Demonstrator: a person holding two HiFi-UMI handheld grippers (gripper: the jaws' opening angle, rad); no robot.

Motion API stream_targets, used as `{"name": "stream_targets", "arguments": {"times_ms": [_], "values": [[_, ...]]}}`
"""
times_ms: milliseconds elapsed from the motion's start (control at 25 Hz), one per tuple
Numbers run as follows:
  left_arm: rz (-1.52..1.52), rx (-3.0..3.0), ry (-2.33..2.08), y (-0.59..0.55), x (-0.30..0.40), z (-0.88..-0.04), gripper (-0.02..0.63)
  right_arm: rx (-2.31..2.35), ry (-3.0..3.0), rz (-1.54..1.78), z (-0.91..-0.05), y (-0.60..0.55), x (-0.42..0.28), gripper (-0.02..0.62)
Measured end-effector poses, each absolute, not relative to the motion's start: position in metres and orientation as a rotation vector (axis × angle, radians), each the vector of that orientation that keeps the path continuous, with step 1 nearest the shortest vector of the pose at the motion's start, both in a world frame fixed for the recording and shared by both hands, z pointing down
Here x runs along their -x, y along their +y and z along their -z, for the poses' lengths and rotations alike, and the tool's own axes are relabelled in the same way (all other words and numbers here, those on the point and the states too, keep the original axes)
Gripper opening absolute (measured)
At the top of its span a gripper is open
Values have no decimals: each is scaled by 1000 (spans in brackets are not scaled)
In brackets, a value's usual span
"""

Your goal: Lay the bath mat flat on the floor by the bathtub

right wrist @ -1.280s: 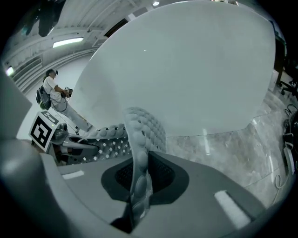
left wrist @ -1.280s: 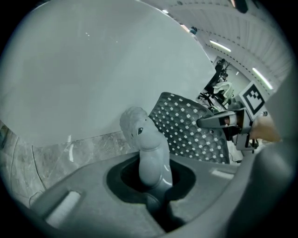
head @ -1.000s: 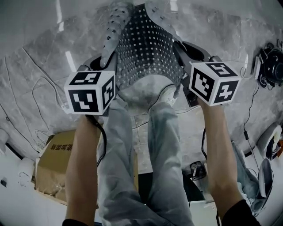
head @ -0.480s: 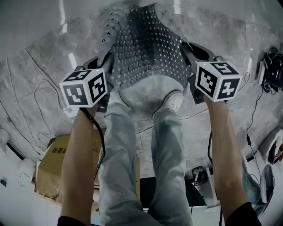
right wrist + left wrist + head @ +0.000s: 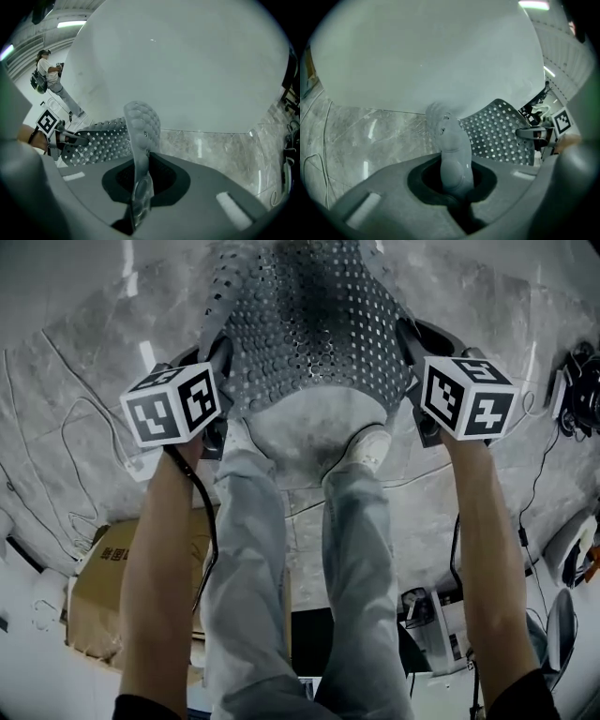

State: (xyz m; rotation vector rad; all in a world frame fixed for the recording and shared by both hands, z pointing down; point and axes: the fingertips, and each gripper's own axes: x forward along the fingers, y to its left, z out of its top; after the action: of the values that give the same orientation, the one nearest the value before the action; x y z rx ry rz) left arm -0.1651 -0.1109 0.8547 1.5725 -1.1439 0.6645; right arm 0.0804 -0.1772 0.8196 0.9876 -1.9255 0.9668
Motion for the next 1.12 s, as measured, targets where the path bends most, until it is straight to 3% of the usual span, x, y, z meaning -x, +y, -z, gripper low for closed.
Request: {"name": "stream_targets", "arguments": {"times_ms": [1120], "values": [[-852,-1477,-1165,-82,240,-954,28,-992,-1691,-748,-905,-160,-129,23]]}}
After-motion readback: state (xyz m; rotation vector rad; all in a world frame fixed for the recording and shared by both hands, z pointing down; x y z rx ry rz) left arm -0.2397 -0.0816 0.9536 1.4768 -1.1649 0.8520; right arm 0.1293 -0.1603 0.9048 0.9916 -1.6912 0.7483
